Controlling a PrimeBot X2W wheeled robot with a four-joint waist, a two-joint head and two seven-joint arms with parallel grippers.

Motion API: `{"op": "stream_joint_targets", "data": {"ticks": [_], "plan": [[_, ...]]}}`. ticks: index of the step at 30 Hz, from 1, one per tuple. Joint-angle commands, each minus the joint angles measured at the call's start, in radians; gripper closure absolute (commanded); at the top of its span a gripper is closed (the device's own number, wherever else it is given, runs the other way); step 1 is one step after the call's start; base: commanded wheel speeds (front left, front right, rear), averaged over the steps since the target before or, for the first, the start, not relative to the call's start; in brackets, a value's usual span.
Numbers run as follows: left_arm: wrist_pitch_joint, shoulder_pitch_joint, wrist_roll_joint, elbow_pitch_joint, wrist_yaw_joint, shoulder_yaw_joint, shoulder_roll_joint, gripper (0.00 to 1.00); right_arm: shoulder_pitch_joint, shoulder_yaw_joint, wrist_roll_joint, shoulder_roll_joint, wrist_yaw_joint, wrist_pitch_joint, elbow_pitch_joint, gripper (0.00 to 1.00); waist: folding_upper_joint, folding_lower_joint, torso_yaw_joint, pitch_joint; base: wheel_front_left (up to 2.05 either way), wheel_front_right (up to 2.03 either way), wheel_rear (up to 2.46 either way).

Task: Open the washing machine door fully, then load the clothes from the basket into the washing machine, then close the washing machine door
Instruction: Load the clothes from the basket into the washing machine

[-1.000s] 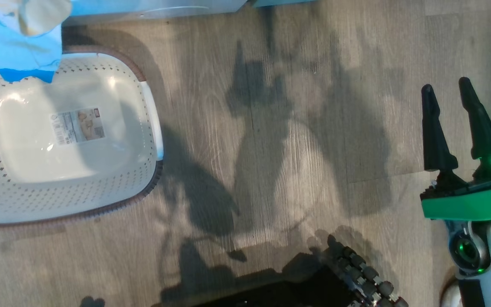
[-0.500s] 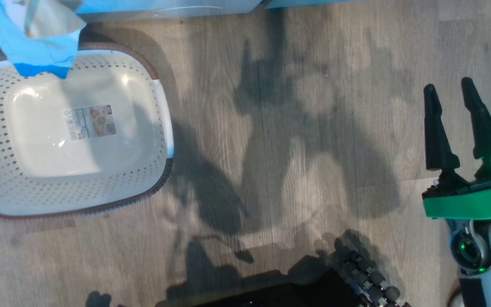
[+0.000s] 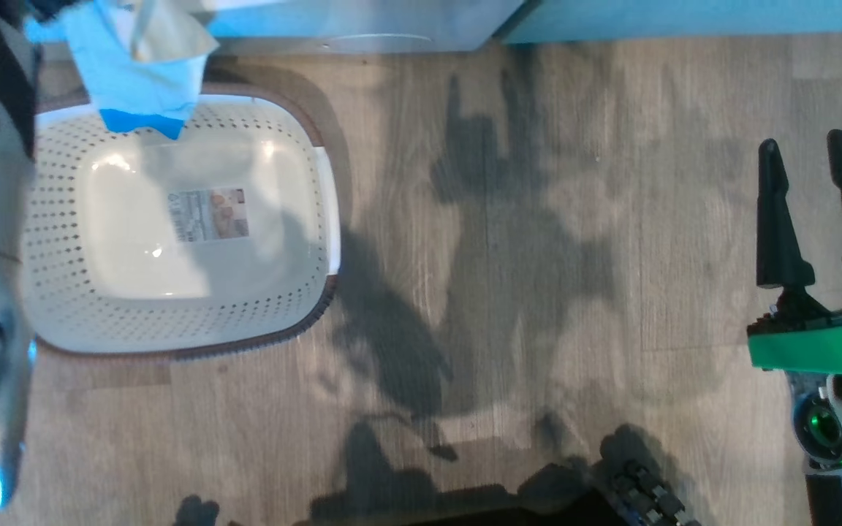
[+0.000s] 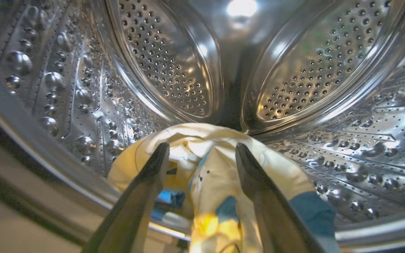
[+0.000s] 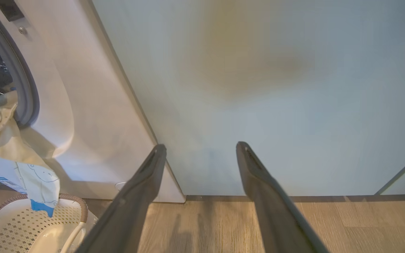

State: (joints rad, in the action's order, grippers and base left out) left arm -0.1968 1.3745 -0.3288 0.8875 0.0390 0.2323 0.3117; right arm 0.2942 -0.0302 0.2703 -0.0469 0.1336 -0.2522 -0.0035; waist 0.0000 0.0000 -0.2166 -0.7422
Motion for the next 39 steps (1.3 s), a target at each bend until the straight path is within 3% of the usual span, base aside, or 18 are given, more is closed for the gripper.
{"op": "stream_joint_targets", "data": {"ticks": [1,12,21,28,39], "plan": [[-0.014,-0.041,-0.007,-0.072,0.017,-0.013,0.031,0.0,-0.027,-0.007,-0.012,-0.003,-0.003,-0.01,-0.033,0.0,0.0,0.0,0.02,0.021,0.0,0.0,0.0],[-0.043,-0.42,-0.015,-0.462,0.126,-0.012,-0.006,0.0,-0.051,0.018,-0.056,-0.006,-0.003,-0.01,-0.038,0.0,0.0,0.0,0.079,0.086,0.0,0.0,0.0],[-0.003,-0.729,0.008,-0.772,0.225,0.025,-0.016,0.0,-0.07,0.028,-0.079,-0.022,-0.003,-0.01,-0.034,0.0,0.0,0.0,0.119,0.146,0.0,0.0,0.0],[0.013,-0.897,0.016,-0.878,0.266,0.06,-0.026,0.0,-0.094,0.03,-0.096,-0.03,-0.003,-0.01,-0.021,0.0,0.0,0.0,0.144,0.211,0.0,0.0,0.0],[0.016,-1.02,0.011,-0.911,0.287,0.098,-0.039,0.0,-0.134,0.02,-0.108,-0.036,-0.003,-0.01,-0.003,0.0,0.0,0.0,0.161,0.285,0.0,0.0,0.0]]}}
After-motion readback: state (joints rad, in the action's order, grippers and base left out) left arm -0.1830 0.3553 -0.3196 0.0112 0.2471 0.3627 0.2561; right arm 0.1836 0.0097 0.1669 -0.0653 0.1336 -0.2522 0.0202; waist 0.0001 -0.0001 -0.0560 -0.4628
